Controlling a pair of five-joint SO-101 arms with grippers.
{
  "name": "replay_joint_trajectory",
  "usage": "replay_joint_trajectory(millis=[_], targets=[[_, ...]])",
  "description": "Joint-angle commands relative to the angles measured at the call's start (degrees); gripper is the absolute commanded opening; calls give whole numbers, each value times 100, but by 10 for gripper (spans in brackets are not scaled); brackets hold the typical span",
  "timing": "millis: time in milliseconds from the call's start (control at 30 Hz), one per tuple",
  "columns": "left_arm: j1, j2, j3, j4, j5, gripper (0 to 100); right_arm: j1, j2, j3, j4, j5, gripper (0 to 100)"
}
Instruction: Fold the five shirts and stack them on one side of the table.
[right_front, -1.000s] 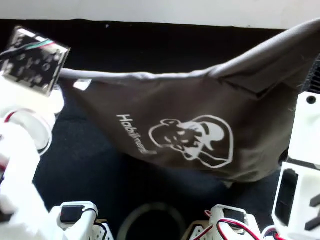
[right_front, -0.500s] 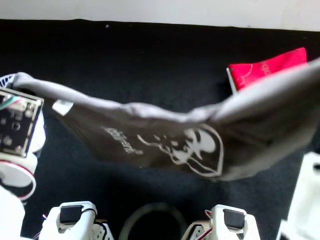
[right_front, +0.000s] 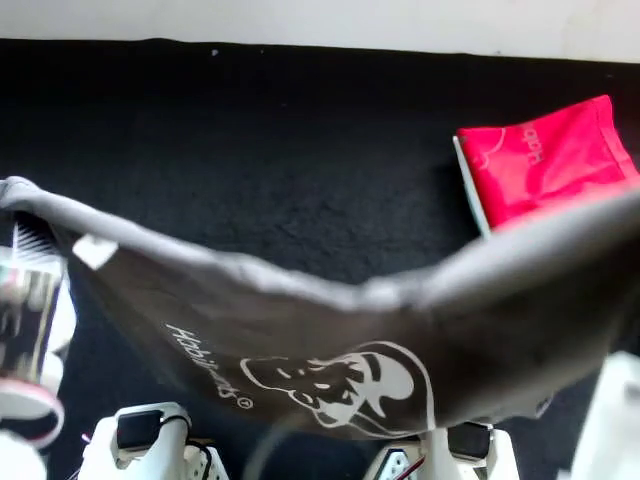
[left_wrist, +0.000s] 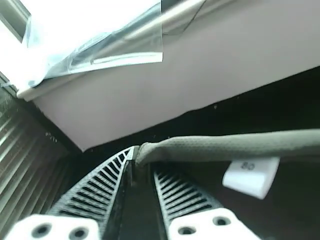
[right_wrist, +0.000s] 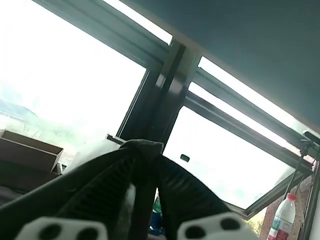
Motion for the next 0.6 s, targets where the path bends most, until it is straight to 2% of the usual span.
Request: replay_joint_trajectory(millis=[0, 100, 300, 400, 567], targets=[[-198, 127, 1051, -158, -149, 9, 22, 840, 673, -31, -70, 5], [-207, 127, 2387, -862, -316, 9, -198, 1437, 1402, -189, -70, 5], [-180, 224, 4356, -3138, -325, 9, -637, 2492, 2642, -980, -62, 5], [-180, 734, 4092, -3622, -325, 9, -690, 2985, 2396, -1253, -62, 5], [-180, 2009, 2580, -3613, -325, 9, -716, 3741, 1402, -1244, -62, 5]])
